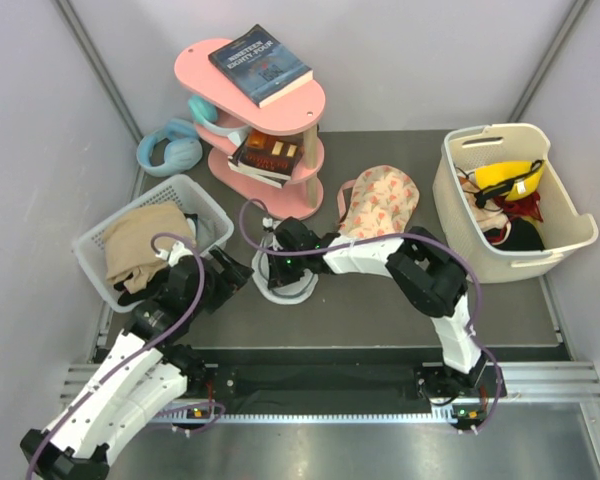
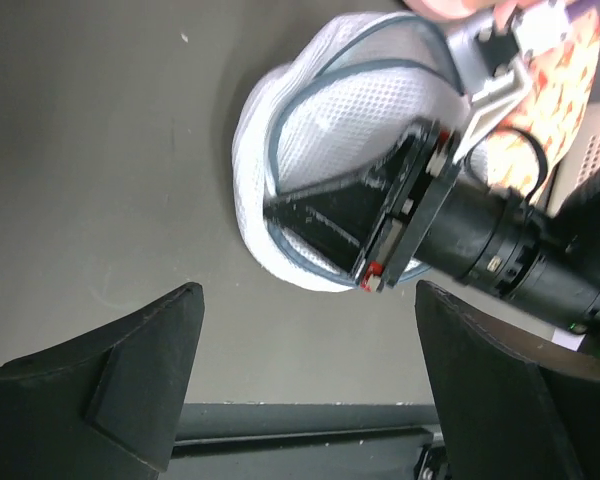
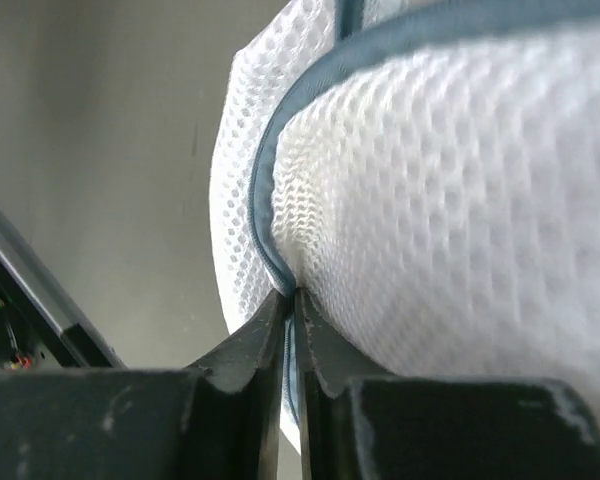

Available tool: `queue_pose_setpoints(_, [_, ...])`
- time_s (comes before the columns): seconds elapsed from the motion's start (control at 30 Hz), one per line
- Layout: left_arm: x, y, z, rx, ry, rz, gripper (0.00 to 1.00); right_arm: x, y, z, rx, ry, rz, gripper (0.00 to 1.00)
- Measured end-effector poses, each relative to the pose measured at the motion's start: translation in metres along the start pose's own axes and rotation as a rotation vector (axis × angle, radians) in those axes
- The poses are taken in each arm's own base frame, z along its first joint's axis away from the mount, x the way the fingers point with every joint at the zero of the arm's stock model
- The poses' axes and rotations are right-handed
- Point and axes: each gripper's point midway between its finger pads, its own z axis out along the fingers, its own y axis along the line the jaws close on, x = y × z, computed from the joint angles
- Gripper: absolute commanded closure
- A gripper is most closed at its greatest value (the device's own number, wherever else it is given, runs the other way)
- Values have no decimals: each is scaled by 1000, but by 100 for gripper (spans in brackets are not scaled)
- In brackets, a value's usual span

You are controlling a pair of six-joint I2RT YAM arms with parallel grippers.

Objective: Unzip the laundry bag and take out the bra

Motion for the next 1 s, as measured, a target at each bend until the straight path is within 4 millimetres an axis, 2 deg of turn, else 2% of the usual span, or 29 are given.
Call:
queue_pose_setpoints(0.1, [-7, -2, -2, -16, -21, -2, 8, 3, 2, -4, -16, -2, -12, 59])
queue_pose_setpoints(0.13, [-9, -3, -2, -23, -26, 0, 7, 2, 5, -5, -32, -4, -27, 42])
queue_pose_setpoints(0.2, [-12, -6, 0, -37, -31, 11, 6, -1, 10, -9, -49, -10, -44, 25])
queue_pose_setpoints(0.23, [-15, -7, 0, -44, -37, 19, 5, -3, 15, -13, -62, -17, -57, 13])
queue_pose_setpoints(0.33, [-25, -13, 1, -60, -63, 48, 3, -17, 29, -32, -97, -59, -102, 3])
queue_pose_setpoints(0.57, [-50, -33, -7, -50, -132, 112, 1, -40, 53, -104, -175, -193, -172, 0])
queue_pose_setpoints(0.7, [-54, -36, -1, -63, -133, 146, 1, -46, 46, -141, -188, -260, -176, 0])
queue_pose_setpoints(0.77, [-55, -33, 4, -80, -126, 161, 1, -47, 24, -157, -160, -288, -145, 0])
queue_pose_setpoints(0.87, [-61, -31, 12, -99, -121, 172, 1, -49, -26, -180, -73, -337, -64, 0])
queue_pose_setpoints(0.97, [-77, -28, 15, -111, -130, 159, 1, -51, -74, -207, 28, -388, 15, 0])
queue_pose_setpoints(1.0, [-88, -26, 15, -118, -142, 145, 1, -52, -87, -219, 60, -410, 36, 0])
